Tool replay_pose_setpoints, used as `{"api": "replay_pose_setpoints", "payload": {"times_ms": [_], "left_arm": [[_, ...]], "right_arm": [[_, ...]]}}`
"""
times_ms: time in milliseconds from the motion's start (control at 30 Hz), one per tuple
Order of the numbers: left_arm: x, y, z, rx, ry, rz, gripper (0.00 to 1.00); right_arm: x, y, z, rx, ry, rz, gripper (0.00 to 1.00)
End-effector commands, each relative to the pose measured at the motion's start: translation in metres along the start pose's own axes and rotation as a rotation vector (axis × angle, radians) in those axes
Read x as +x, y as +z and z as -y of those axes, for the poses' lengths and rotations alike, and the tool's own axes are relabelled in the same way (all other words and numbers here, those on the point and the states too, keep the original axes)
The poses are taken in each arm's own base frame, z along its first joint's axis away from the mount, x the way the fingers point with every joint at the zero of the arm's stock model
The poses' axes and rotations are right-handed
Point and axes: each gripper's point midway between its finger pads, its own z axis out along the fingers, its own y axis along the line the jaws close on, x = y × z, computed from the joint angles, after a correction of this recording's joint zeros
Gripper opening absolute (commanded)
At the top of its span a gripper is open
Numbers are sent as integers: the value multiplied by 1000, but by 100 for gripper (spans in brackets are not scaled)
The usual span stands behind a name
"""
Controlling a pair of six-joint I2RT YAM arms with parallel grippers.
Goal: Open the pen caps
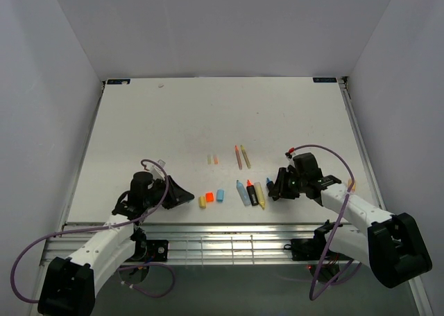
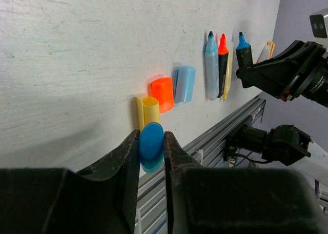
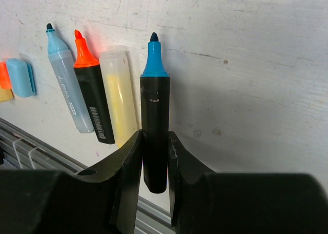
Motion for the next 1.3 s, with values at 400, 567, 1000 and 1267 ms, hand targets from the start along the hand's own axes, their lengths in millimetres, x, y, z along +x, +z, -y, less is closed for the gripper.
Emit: {"api": "replay_pose_setpoints", "payload": {"times_ms": [400,567,1000,1267], "left_arm": [[17,6,-11,19,-49,-36,33],[21,9,-12,9,-44,-64,45],[22,10,-17,-14,-48,-55,64],[8,8,-16,-57,-60,8,74]], "right_arm": [[17,9,0,-66,2,-29,24],[18,10,-1,-68,1,-30,31],[12,6,1,-38,-1,-28,56],[-21,-8,-6,16,-33,40,62]]}}
